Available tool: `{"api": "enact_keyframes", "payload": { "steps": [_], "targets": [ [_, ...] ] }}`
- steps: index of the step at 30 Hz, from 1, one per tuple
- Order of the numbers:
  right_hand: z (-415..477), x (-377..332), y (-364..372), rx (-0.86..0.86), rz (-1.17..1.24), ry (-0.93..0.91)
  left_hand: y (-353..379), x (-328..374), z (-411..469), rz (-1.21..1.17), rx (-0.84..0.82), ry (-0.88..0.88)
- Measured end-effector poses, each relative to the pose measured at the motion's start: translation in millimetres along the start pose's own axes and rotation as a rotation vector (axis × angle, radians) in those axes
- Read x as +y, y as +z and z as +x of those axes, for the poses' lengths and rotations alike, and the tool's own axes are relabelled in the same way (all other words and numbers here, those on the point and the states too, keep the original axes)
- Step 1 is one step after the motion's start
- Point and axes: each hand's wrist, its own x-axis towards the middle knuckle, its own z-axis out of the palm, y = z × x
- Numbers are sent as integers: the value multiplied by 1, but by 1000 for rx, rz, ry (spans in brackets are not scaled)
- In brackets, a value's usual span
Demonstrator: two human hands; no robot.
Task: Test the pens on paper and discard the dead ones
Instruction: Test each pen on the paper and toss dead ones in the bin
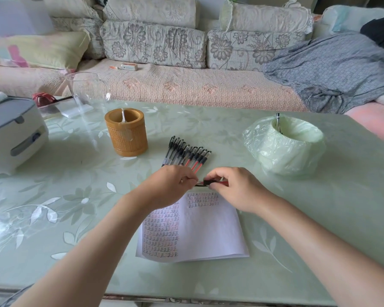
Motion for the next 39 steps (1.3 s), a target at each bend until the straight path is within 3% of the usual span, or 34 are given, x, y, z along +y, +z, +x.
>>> {"api": "enact_keyframes", "payload": {
  "steps": [5, 10, 15, 22, 26, 31, 33, 35, 37, 39],
  "targets": [
    [-8, -7, 0, 48, -341, -202, 2, 12, -1, -184, -95, -59],
    [-11, -13, 4, 71, -544, -188, 7, 23, -5, -323, -152, -99],
    [-12, -15, 5, 103, -576, -181, 6, 30, -9, -481, -214, -129],
    [-10, -12, 8, 105, -424, -218, -2, 30, -9, -443, -204, -160],
    [2, -11, 8, 69, -91, -193, -14, 19, 0, -490, 48, -215],
    [11, -15, 4, 99, 54, -63, -28, 1, 4, -621, 327, -310],
    [12, -21, 8, 96, 143, 29, -29, -1, 4, -773, 310, -350],
    [12, -29, 15, 111, 228, 95, -23, 2, 3, -956, 168, -380],
    [13, -38, 20, 81, 276, 104, -13, 6, 2, -976, 55, -376],
    [14, -48, 21, 9, 249, 74, -11, 5, 4, -942, 96, -379]
  ]
}}
